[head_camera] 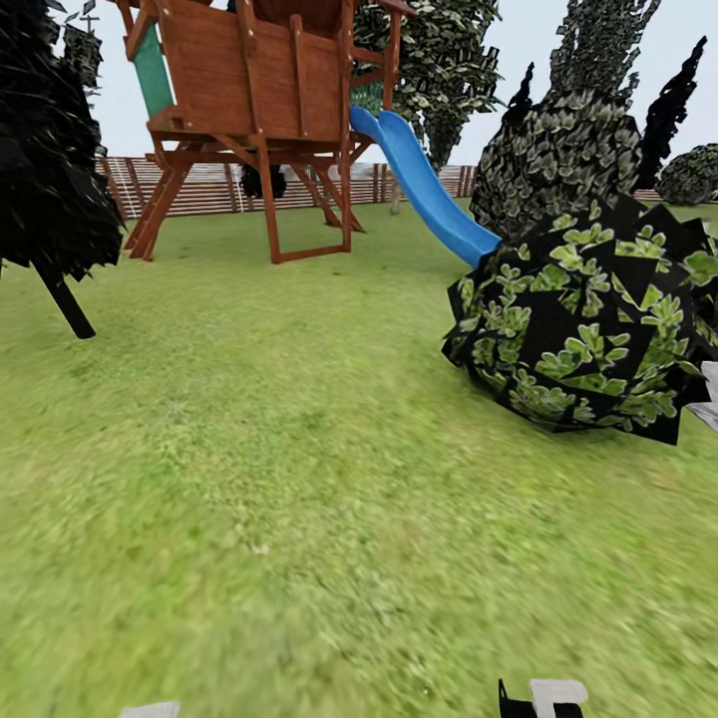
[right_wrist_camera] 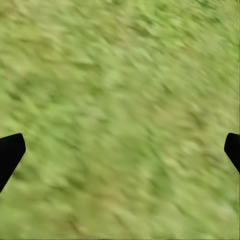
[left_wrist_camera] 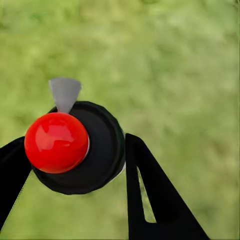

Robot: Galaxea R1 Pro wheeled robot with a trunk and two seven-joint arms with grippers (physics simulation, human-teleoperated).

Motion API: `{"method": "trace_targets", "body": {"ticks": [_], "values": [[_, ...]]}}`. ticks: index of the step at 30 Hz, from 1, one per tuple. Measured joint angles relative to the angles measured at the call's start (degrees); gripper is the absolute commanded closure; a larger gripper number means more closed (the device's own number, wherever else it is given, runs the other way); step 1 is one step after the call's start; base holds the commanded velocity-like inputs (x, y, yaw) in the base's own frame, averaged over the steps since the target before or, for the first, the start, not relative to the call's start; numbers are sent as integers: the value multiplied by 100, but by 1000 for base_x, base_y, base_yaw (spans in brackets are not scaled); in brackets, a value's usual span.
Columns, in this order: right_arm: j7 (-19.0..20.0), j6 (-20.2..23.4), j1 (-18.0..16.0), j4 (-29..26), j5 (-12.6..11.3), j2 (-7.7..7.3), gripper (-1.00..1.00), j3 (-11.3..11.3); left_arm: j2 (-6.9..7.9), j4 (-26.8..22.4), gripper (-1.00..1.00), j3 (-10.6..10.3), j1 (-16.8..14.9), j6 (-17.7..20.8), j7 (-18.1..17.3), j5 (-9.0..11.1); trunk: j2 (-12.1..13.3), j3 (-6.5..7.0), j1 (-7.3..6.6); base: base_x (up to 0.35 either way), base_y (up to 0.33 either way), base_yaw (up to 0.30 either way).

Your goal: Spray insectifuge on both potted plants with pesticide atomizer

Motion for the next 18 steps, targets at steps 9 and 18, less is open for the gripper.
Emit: {"method": "trace_targets", "body": {"ticks": [9, 18], "values": [[0, -6, -2, -4, 0, 6, -100, 1, 1, 4, 100, 0, 1, 0, 0, 0, 0, 0, 0, 340, 0, 81], [0, -6, 2, -2, 0, 5, -100, 0, 4, 6, 100, 2, 0, 0, 1, 0, 0, 0, 0, 340, 0, 20]]}}
